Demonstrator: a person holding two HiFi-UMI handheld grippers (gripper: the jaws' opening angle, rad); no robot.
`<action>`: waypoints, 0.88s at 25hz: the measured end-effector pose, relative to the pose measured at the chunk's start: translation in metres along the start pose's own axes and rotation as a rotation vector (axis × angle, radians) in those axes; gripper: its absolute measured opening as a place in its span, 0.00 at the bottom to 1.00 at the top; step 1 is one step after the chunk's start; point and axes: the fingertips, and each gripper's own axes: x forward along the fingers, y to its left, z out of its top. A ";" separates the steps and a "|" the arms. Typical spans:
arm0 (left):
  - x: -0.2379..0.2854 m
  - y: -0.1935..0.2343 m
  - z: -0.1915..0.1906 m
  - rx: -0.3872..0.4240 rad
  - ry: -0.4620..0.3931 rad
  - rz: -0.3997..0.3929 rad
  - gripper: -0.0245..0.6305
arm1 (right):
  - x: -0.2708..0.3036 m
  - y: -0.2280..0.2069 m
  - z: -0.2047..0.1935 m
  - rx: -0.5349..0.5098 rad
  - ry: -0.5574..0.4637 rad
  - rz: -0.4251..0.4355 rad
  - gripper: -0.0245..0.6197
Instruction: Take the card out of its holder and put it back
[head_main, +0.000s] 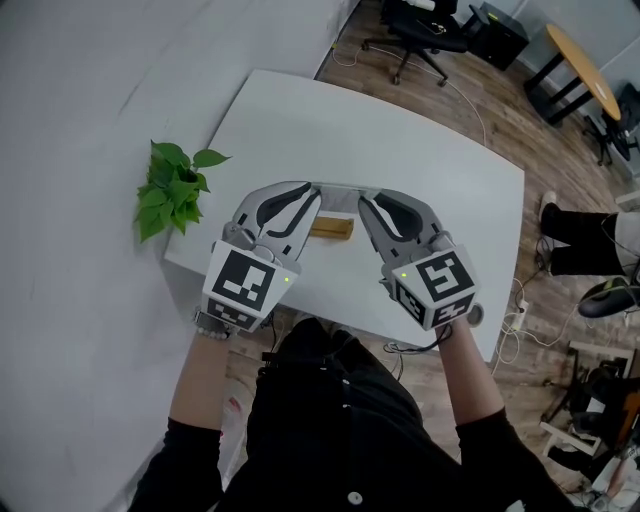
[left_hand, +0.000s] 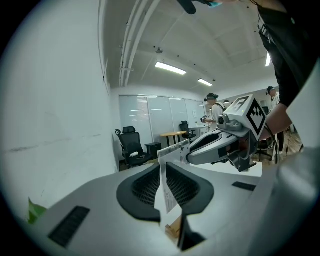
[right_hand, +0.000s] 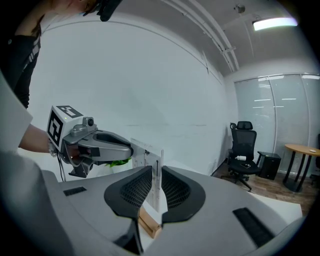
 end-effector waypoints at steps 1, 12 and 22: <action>0.000 0.001 -0.004 -0.005 0.003 -0.004 0.11 | 0.002 0.000 -0.004 0.001 0.007 0.000 0.18; 0.006 -0.002 -0.032 -0.031 0.038 -0.026 0.11 | 0.014 0.003 -0.028 0.021 0.047 0.012 0.18; 0.015 -0.007 -0.049 -0.040 0.054 -0.051 0.11 | 0.018 -0.001 -0.047 0.039 0.074 0.008 0.18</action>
